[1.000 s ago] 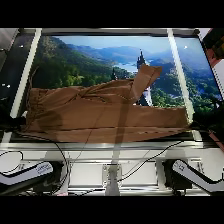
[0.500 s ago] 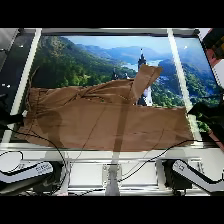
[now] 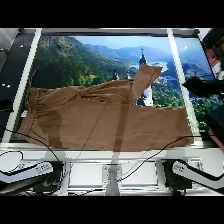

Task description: Fold the clothes and pants, and hang the long-sleeved shirts on hangers.

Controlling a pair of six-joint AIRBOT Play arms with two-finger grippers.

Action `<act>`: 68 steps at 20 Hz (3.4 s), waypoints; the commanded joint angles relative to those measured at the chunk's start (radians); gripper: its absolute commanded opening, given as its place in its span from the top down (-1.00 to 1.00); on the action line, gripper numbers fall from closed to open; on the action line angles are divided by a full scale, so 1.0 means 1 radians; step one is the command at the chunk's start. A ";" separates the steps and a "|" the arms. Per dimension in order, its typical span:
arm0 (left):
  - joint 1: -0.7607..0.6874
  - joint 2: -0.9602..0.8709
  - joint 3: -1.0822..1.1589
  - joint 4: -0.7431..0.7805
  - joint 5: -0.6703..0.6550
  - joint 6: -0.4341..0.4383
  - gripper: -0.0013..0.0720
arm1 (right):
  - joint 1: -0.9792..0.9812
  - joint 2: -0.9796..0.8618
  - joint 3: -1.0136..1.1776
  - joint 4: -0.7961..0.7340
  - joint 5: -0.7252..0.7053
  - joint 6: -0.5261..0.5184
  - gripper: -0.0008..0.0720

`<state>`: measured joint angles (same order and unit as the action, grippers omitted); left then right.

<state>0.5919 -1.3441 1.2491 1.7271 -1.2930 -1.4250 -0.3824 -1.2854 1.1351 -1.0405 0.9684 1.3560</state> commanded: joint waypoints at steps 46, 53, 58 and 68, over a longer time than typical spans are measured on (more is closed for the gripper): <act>0.110 -0.288 0.019 -0.523 0.153 0.414 -0.92 | 0.248 -0.396 0.761 -0.329 0.164 0.150 0.94; 0.129 -0.341 0.019 -0.568 0.100 0.581 -0.92 | 0.125 -0.373 0.761 -0.347 0.435 0.153 0.94; 0.131 -0.400 0.019 -0.681 -0.043 0.713 -0.47 | 0.119 -0.373 0.761 -0.357 0.445 0.153 0.94; 0.131 -0.399 0.019 -1.172 0.192 0.775 0.87 | 0.121 -0.323 0.761 -0.381 0.205 0.154 0.94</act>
<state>0.7216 -1.7428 1.2675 0.7471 -1.1954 -0.6613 -0.2619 -1.6257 1.8950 -1.4288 1.3128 1.5089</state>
